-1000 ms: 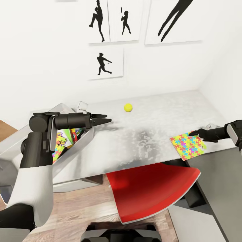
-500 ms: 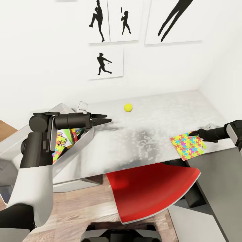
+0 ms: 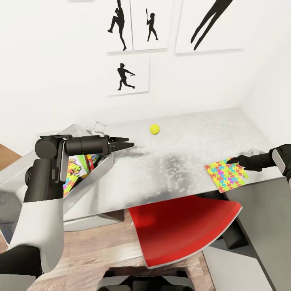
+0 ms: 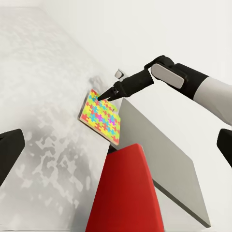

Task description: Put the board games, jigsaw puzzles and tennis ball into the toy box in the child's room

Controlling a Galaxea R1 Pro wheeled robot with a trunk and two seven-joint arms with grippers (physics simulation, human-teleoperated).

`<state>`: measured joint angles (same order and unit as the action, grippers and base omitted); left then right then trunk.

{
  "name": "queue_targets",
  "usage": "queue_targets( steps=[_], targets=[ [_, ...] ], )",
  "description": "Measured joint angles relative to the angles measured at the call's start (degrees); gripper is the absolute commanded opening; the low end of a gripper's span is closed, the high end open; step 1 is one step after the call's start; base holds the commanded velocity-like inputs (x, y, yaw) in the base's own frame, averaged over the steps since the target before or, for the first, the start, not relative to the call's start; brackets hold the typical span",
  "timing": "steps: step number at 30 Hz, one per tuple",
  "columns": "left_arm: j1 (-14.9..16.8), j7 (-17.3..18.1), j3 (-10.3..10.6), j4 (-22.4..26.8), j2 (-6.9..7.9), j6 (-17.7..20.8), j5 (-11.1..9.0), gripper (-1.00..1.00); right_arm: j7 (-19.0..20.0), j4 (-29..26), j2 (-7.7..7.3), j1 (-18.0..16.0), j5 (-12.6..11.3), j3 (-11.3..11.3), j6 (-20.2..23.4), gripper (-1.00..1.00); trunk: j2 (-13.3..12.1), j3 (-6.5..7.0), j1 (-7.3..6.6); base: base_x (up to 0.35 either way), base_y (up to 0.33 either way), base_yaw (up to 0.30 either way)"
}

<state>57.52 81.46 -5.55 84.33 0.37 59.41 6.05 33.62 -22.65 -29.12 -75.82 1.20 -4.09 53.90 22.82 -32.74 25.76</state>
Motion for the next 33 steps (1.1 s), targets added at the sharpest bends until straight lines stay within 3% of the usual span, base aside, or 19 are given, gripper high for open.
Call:
queue_targets(
  steps=[33],
  targets=[
    [0.0,0.0,0.0,0.1,0.00,0.0,-0.1,1.00,0.2,0.0,0.00,0.0,-0.1,0.0,0.3,1.00,0.0,0.00,0.00,-0.021,0.128,0.000]
  ],
)
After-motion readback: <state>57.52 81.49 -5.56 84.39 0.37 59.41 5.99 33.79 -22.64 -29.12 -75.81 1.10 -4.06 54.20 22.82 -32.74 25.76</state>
